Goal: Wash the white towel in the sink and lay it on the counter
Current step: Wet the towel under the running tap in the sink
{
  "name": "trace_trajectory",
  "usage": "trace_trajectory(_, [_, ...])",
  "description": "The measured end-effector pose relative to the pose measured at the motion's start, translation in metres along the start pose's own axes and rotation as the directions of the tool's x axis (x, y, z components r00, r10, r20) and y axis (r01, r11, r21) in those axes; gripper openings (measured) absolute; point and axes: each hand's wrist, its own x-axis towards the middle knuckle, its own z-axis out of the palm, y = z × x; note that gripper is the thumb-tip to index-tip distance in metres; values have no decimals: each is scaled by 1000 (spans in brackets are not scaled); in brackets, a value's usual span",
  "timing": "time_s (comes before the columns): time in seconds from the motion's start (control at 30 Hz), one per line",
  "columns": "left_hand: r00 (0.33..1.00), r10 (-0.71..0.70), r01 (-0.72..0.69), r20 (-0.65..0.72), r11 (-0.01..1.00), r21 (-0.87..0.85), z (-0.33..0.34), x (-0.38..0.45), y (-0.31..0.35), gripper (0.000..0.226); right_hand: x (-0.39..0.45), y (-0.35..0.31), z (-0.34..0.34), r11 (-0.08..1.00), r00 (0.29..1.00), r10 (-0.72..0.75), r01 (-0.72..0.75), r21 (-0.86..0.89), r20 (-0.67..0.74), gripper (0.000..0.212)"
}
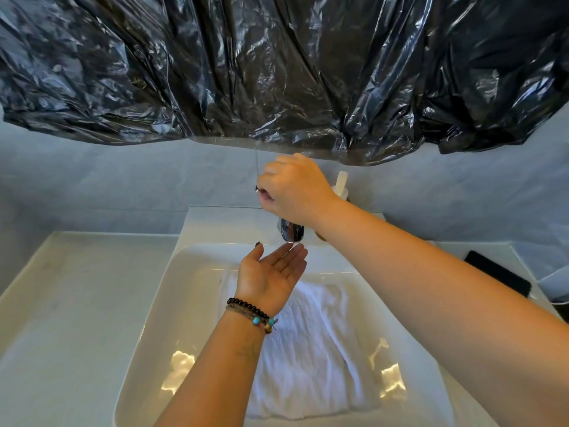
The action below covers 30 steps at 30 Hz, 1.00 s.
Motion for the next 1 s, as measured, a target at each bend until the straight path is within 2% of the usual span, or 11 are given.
trace_trajectory(0.17, [1000,-11,11,-16,1000,-5,-9,2,-1,54,-3,16,-11,963,975,215,-203,178,-50,9])
trace_trajectory(0.27, [1000,0,1,-22,1000,20,-16,6,-2,44,-30,7,-23,734,873,487,-394,553,-24,7])
trace_trajectory(0.33, [996,52,-41,-79,991,130,-21,9,-3,27,-60,-8,-24,327,588,808,-507,798,43,10])
trace_trajectory(0.4, [973,153,-92,-171,944,318,-29,13,-5,15,-97,-29,-13,-124,248,919,-555,822,306,13])
trace_trajectory(0.47, [931,307,-134,-199,793,594,-42,14,-5,21,-135,-54,8,-289,95,887,-650,703,453,11])
trace_trajectory(0.53, [877,474,-130,-79,392,911,-64,14,-5,35,-168,-80,35,-160,174,832,-834,528,527,14])
trace_trajectory(0.57, [863,506,-96,9,147,984,-79,16,-8,41,-181,-90,48,11,266,771,-914,405,579,22])
trace_trajectory(0.63, [879,469,49,85,-268,962,-107,18,-15,57,-203,-102,71,413,374,617,-903,120,693,52])
trace_trajectory(0.7, [889,457,244,1,-476,845,-129,16,-23,73,-216,-106,81,598,356,573,-797,-80,738,71])
trace_trajectory(0.9, [784,618,178,-57,-136,975,-158,7,-28,93,-229,-108,84,627,319,570,-765,-150,757,90])
trace_trajectory(1.0, [809,555,169,-196,99,981,-148,7,-22,59,-230,-110,74,655,355,580,-738,-161,734,96])
